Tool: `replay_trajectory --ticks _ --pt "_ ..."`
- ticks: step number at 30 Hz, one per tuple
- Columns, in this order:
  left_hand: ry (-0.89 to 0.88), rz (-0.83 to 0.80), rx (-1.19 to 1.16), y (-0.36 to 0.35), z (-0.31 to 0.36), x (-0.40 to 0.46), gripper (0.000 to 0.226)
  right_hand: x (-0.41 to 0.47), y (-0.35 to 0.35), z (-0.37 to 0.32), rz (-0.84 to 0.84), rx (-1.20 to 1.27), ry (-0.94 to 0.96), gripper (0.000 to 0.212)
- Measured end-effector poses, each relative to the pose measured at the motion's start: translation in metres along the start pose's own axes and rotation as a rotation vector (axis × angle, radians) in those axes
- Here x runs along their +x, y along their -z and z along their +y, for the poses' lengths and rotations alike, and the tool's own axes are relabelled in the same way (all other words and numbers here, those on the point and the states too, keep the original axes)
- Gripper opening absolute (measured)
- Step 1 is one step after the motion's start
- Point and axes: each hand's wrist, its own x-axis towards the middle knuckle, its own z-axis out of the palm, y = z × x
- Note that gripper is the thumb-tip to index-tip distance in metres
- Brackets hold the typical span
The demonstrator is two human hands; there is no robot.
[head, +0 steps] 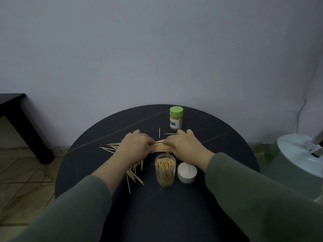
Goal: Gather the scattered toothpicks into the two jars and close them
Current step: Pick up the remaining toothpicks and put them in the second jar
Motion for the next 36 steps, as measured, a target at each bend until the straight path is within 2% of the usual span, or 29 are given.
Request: replay_trajectory --ticks 13,23,31,36 --pt "-0.049 -0.020 0.196 0.004 0.012 0.001 0.033 -0.001 0.004 0.001 -0.021 -0.141 -0.041 0.027" --pt "-0.044 0.048 0.174 0.004 0.014 -0.001 0.032 -0.006 0.008 0.005 0.002 -0.135 -0.097 0.019" --pt "-0.016 0.066 0.132 0.007 0.010 -0.001 0.032 -0.011 0.010 0.008 0.064 -0.049 -0.170 0.031" --pt "0.003 0.072 0.094 0.008 0.009 -0.001 0.033 -0.013 0.009 0.008 0.082 -0.022 -0.203 0.029"
